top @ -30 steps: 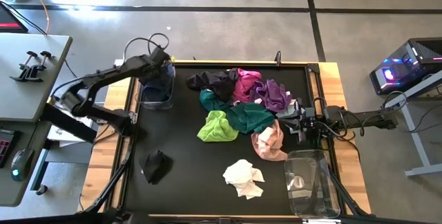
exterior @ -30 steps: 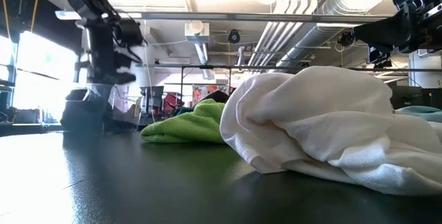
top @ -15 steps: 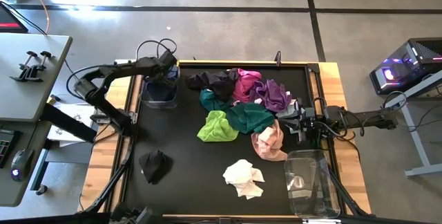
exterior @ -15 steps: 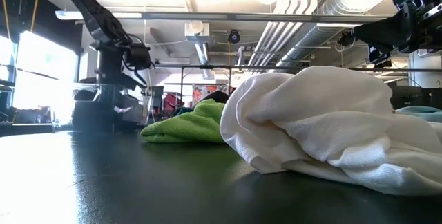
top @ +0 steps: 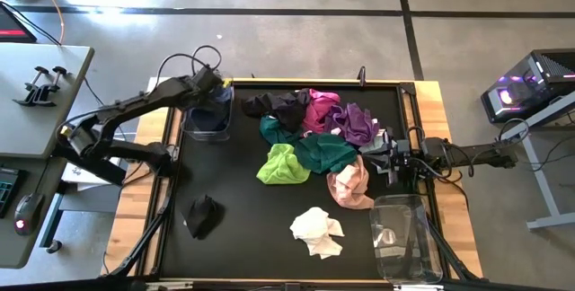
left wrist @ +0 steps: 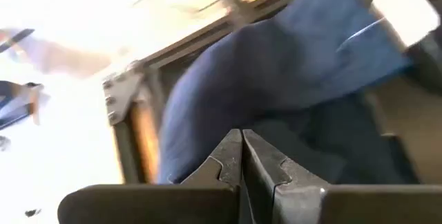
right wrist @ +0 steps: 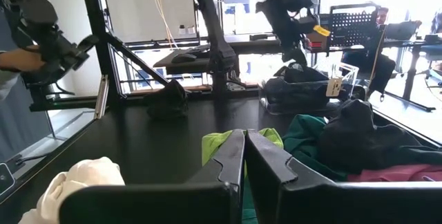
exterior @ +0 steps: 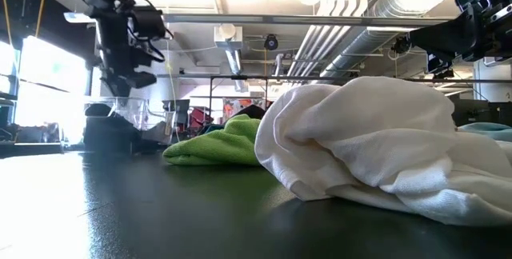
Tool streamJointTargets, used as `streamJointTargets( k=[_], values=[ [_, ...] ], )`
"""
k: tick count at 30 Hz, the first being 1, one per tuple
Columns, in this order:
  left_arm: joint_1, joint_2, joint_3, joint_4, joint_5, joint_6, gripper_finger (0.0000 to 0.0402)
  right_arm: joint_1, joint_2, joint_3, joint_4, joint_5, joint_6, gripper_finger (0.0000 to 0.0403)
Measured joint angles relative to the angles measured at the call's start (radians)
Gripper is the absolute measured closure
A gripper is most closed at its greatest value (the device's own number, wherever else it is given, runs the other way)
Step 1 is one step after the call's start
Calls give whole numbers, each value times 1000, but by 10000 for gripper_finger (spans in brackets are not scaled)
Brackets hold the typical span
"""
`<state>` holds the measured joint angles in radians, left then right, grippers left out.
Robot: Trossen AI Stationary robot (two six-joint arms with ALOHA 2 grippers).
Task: Sort towels by color in basket
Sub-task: Put the dark blue towel into the top transparent bin
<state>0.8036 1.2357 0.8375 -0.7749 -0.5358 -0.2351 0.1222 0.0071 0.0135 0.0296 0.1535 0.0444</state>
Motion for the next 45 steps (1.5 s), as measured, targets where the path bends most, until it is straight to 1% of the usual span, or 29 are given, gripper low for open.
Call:
streamJointTargets(
  k=[3, 7, 10, 13, 16, 18, 26, 29, 34, 37, 39, 45],
  values=[
    [9, -10, 0, -17, -98, -15, 401, 0, 0, 0, 0, 0, 0, 394],
    [17, 22, 0, -7, -114, -17, 401, 0, 0, 0, 0, 0, 0, 394],
    [13, 63, 0, -6, -152, -24, 401, 0, 0, 0, 0, 0, 0, 394],
    [12, 118, 0, 2, -158, -16, 401, 0, 0, 0, 0, 0, 0, 394],
    [14, 172, 0, 20, -211, -16, 401, 0, 0, 0, 0, 0, 0, 394],
    [14, 210, -1, 39, -205, -3, 401, 0, 0, 0, 0, 0, 0, 394],
    [14, 337, 0, 150, -117, 38, 401, 0, 0, 0, 0, 0, 0, 394],
    [14, 376, 0, 178, -98, 55, 401, 0, 0, 0, 0, 0, 0, 394],
    [14, 426, -1, 219, -94, 82, 401, 0, 0, 0, 0, 0, 0, 394],
    [11, 426, 0, 225, -95, 101, 401, 0, 0, 0, 0, 0, 0, 394],
    [6, 402, -1, 214, -96, 109, 401, 0, 0, 0, 0, 0, 0, 394],
    [-28, 251, 0, 162, -90, 105, 401, 0, 0, 0, 0, 0, 0, 394]
  ],
)
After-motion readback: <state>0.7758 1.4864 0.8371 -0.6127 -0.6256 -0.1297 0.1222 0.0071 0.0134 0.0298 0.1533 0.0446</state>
